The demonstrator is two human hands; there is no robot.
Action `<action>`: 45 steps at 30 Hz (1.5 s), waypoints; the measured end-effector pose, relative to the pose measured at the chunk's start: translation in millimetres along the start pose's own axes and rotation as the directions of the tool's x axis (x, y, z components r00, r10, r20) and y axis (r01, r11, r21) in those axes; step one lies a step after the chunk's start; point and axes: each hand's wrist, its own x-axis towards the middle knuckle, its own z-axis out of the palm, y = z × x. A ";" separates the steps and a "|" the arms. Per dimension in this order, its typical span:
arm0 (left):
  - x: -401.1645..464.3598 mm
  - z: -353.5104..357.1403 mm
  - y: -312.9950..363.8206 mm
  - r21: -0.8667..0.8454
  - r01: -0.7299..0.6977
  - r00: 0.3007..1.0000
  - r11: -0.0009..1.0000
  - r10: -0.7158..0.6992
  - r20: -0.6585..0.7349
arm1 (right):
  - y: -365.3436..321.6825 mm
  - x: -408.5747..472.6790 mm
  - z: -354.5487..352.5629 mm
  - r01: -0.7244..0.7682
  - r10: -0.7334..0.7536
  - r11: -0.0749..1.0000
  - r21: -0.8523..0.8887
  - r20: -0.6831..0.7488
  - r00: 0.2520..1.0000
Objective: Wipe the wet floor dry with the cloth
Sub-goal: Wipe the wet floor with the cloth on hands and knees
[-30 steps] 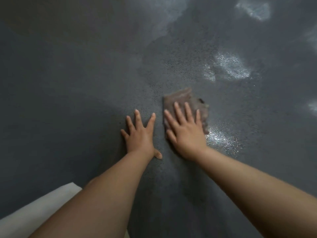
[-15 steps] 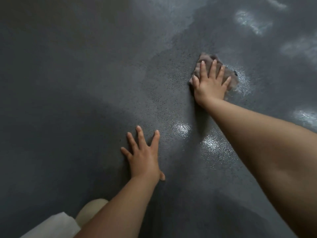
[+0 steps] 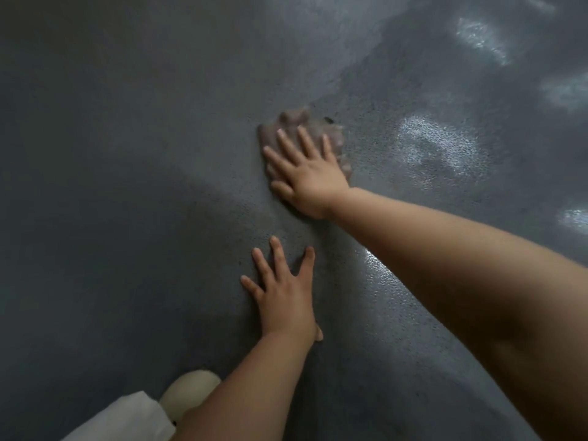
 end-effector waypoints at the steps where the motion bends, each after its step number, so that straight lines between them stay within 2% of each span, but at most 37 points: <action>1: 0.5 -0.1 0.2 0.001 0.002 1.000 1.000 -0.002 -0.003 | 2.5 -4.5 2.5 0.073 -0.073 0.997 -0.037 0.003 0.997; 3: 1.2 0.2 0.5 -0.004 0.004 1.000 1.000 -0.004 -0.002 | 23.3 -6.2 0.2 0.136 -0.136 0.988 -0.071 0.008 0.991; 5: 1.6 -0.2 0.7 -0.009 0.001 1.000 1.000 -0.001 0.010 | 50.2 -1.8 -6.3 0.076 -0.076 0.995 -0.061 0.010 0.997; 8: 0.6 -1.4 0.8 -0.011 -0.004 1.000 1.000 0.004 0.023 | 93.5 2.7 -15.5 -0.195 0.195 0.981 -0.017 -0.006 0.981; 10: 0.5 -2.0 0.8 -0.011 -0.001 1.000 1.000 0.001 0.022 | 112.2 1.3 -20.3 -0.395 0.395 0.919 0.022 -0.012 0.919; 13: 1.0 -2.7 0.0 0.009 0.003 1.000 1.000 -0.003 0.025 | 89.7 3.0 -16.2 -0.521 0.524 0.845 0.120 0.015 0.852; 14: 0.2 -2.7 0.0 0.030 0.000 1.000 1.000 -0.001 0.030 | 72.2 1.2 -12.3 -0.505 0.507 0.853 0.131 0.019 0.862; 16: -3.3 -6.1 0.7 0.043 0.001 1.000 0.999 -0.001 0.003 | 39.4 -9.9 -1.7 -0.372 0.374 0.923 0.103 -0.004 0.927; 19: 8.8 -32.7 0.6 -0.073 0.025 0.980 0.997 -0.039 -0.196 | 36.3 -28.3 3.4 -0.106 0.106 0.994 -0.011 0.005 0.994; 21: 31.5 -59.5 -9.2 -0.143 0.062 0.969 0.988 -0.094 -0.230 | 59.4 -23.8 -3.7 -0.053 0.054 0.997 -0.049 0.018 0.998; 22: 43.5 -71.9 -16.8 -0.161 0.081 0.975 0.984 -0.112 -0.194 | 71.7 -18.0 -7.8 -0.094 0.095 0.994 -0.047 0.010 0.995; 24: 59.6 -87.2 -29.8 -0.184 0.107 0.988 0.977 -0.125 -0.089 | 94.5 -4.0 -16.4 -0.274 0.274 0.962 -0.001 -0.007 0.962; 27: 66.4 -88.4 -35.3 -0.222 0.086 0.993 0.971 -0.102 -0.061 | 116.2 19.3 -25.8 -0.481 0.485 0.873 0.077 -0.032 0.874; 33: 70.8 -85.9 -35.1 -0.200 0.080 0.994 0.976 -0.094 -0.062 | 138.0 70.2 -46.8 -0.684 0.709 0.680 0.264 0.002 0.705; 36: 71.4 -86.3 -34.0 -0.185 0.068 0.996 0.980 -0.079 -0.053 | 144.8 92.0 -58.1 -0.716 0.743 0.638 0.284 0.020 0.669; 39: 73.9 -88.6 -32.8 -0.179 0.068 0.997 0.981 -0.074 -0.028 | 136.7 107.1 -65.5 -0.684 0.701 0.679 0.266 0.041 0.712; 45: 76.1 -88.5 -32.4 -0.163 0.066 0.997 0.984 -0.071 -0.028 | 75.6 106.0 -48.2 -0.395 0.400 0.907 0.147 -0.003 0.917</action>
